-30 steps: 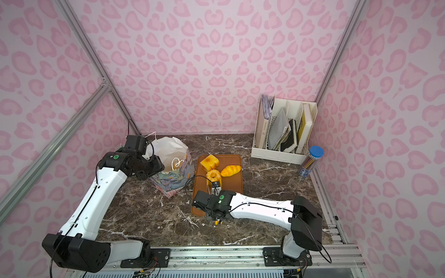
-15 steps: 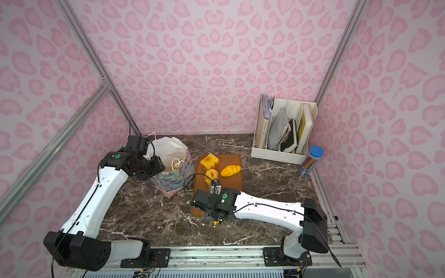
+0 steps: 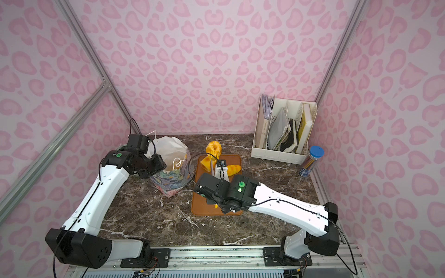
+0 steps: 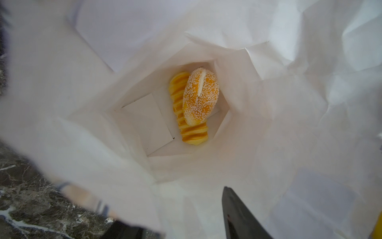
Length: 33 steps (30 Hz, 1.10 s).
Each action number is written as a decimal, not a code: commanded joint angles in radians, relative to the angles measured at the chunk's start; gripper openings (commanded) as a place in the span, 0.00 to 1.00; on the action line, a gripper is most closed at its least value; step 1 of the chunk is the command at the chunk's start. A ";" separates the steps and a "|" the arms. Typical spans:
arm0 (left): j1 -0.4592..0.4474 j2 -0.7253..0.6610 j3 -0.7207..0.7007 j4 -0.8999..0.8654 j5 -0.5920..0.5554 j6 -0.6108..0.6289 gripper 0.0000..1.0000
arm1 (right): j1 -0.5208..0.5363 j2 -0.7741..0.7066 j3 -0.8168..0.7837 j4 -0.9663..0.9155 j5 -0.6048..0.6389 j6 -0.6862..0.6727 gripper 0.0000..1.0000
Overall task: Pack bread into a paper bag
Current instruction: Place the fake bread in the paper bag.
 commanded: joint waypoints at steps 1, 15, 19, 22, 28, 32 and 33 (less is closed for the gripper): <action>-0.001 -0.006 0.000 0.007 0.001 0.002 0.59 | -0.011 0.044 0.090 0.022 0.059 -0.116 0.24; 0.000 0.002 0.002 0.015 0.008 -0.001 0.59 | 0.001 0.304 0.479 0.054 -0.048 -0.301 0.24; -0.001 0.005 0.007 0.016 0.008 0.001 0.59 | 0.028 0.316 0.478 0.064 -0.081 -0.298 0.24; -0.001 0.010 0.014 0.016 0.010 0.004 0.59 | 0.047 0.326 0.469 0.064 -0.111 -0.292 0.23; -0.001 0.014 0.017 0.017 0.009 0.003 0.59 | 0.075 0.346 0.464 0.033 -0.130 -0.278 0.22; -0.001 0.012 0.014 0.014 0.006 0.004 0.59 | 0.074 0.340 0.425 0.038 -0.126 -0.261 0.40; 0.000 0.012 0.014 0.011 0.003 0.005 0.59 | 0.073 0.340 0.420 0.038 -0.124 -0.258 0.49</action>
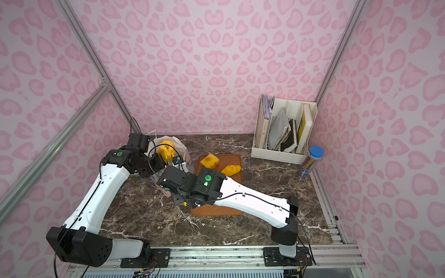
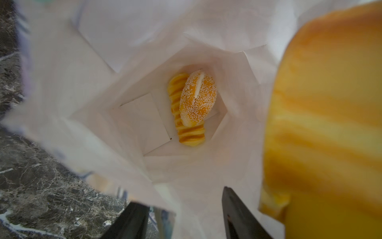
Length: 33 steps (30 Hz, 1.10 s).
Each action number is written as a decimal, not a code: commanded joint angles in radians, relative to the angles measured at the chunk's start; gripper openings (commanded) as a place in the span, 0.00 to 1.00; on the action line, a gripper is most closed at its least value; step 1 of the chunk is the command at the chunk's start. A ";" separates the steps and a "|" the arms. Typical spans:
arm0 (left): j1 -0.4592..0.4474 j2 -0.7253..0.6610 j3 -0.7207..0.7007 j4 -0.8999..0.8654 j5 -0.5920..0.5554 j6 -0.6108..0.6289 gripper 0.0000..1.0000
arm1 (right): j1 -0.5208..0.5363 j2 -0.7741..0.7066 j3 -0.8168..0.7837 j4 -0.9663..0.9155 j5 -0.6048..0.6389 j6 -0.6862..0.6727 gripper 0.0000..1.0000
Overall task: Pack bread into a paper bag
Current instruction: Place the fake bread in the paper bag, then pick up the fake bread from the plate.
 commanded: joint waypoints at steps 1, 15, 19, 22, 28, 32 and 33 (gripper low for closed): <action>0.000 -0.005 0.002 0.004 -0.003 0.005 0.59 | 0.000 -0.005 -0.011 0.027 0.016 0.016 0.54; 0.000 -0.005 -0.005 0.003 -0.010 0.004 0.59 | -0.017 -0.036 0.023 0.036 0.079 0.000 0.63; 0.000 -0.001 -0.015 0.017 0.001 -0.003 0.59 | -0.023 -0.052 0.035 0.044 0.099 -0.013 0.62; -0.001 0.005 -0.002 0.016 0.000 0.000 0.59 | -0.030 -0.059 0.057 0.032 0.114 -0.020 0.61; -0.001 0.015 0.020 0.011 0.001 0.006 0.59 | -0.053 -0.097 0.051 -0.038 0.181 0.003 0.61; -0.001 0.017 0.020 0.008 -0.004 0.010 0.59 | -0.075 -0.175 -0.073 -0.020 0.191 0.035 0.61; -0.001 0.018 0.021 0.008 -0.004 0.010 0.59 | -0.081 -0.196 -0.114 -0.004 0.186 0.044 0.61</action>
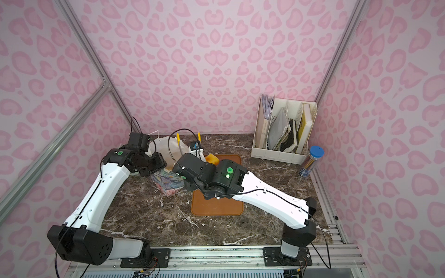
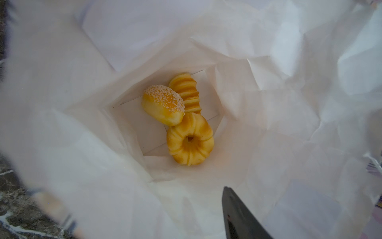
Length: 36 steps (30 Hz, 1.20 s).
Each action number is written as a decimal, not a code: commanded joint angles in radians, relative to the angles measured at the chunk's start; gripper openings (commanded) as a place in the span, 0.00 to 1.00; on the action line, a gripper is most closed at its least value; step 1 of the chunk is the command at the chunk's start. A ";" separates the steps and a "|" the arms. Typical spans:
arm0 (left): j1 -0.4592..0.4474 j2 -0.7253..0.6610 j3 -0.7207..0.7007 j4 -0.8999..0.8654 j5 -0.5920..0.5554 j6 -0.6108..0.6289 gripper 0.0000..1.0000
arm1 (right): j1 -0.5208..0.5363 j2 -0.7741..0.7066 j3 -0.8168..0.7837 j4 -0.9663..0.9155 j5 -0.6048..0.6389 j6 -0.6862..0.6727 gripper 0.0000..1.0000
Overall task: Pack bread into a paper bag
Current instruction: Pick up the fake bread from the plate.
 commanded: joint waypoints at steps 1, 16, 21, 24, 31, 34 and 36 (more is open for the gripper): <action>-0.001 0.005 0.010 0.004 0.000 0.007 0.59 | -0.017 -0.060 -0.105 0.032 0.031 0.035 0.61; -0.001 0.015 0.012 -0.011 -0.004 0.008 0.59 | -0.128 -0.187 -0.583 0.282 -0.134 0.052 0.64; -0.001 0.009 0.011 -0.017 -0.008 0.005 0.59 | -0.173 -0.142 -0.630 0.328 -0.169 0.036 0.65; -0.001 0.007 0.007 -0.019 -0.011 0.003 0.59 | -0.197 -0.098 -0.617 0.342 -0.201 -0.003 0.65; 0.000 0.004 -0.002 -0.021 -0.017 -0.002 0.59 | -0.237 0.016 -0.552 0.338 -0.256 -0.081 0.65; 0.000 0.001 -0.007 -0.024 -0.020 -0.002 0.59 | -0.246 0.043 -0.544 0.351 -0.276 -0.100 0.65; -0.001 -0.002 -0.009 -0.025 -0.023 -0.004 0.59 | -0.251 0.059 -0.540 0.350 -0.284 -0.105 0.65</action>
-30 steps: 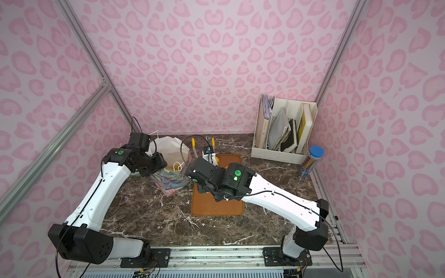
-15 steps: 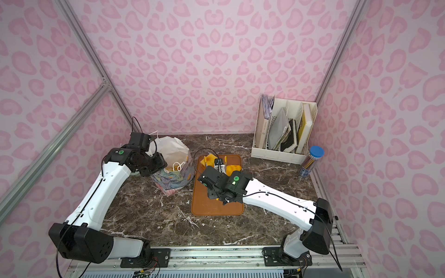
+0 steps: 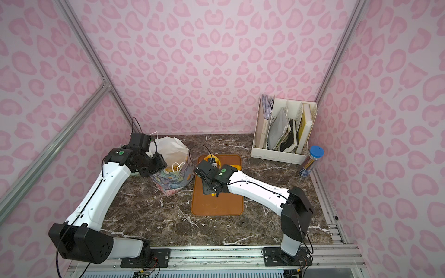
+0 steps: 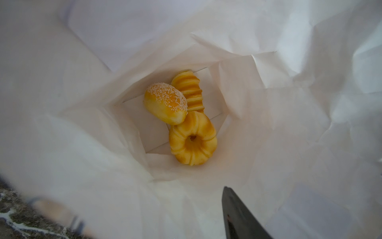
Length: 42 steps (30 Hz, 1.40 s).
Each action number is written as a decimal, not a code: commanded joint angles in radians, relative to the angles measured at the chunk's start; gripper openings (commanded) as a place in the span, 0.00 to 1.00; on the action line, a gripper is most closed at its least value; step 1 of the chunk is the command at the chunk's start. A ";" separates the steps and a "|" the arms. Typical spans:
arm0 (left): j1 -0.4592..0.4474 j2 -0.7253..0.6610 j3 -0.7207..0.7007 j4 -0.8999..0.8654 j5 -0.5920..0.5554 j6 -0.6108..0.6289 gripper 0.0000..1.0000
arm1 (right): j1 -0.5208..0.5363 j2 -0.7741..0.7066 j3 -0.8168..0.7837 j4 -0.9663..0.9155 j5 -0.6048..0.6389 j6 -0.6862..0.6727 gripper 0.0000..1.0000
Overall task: Pack bread into a paper bag
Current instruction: Pick up the fake bread from the plate.
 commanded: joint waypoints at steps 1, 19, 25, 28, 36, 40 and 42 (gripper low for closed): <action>-0.001 -0.009 -0.005 -0.017 -0.015 -0.003 0.59 | -0.007 0.014 0.012 0.026 -0.014 -0.030 0.65; 0.000 -0.010 -0.011 -0.022 -0.011 0.002 0.59 | -0.046 0.071 -0.008 0.054 -0.027 -0.046 0.66; -0.001 -0.010 -0.012 -0.024 -0.016 0.006 0.59 | -0.061 0.127 0.030 0.043 -0.027 -0.066 0.67; 0.001 -0.008 -0.010 -0.024 -0.015 0.006 0.59 | -0.069 0.144 0.040 0.044 -0.033 -0.069 0.65; -0.001 0.001 -0.002 -0.020 -0.009 0.006 0.59 | -0.071 0.113 0.010 0.030 -0.035 -0.050 0.46; 0.001 0.003 -0.003 -0.018 -0.003 0.004 0.59 | -0.057 0.055 -0.023 0.013 -0.030 -0.019 0.41; 0.000 0.001 -0.005 -0.014 -0.002 0.003 0.59 | -0.040 0.021 -0.027 -0.013 -0.011 -0.001 0.41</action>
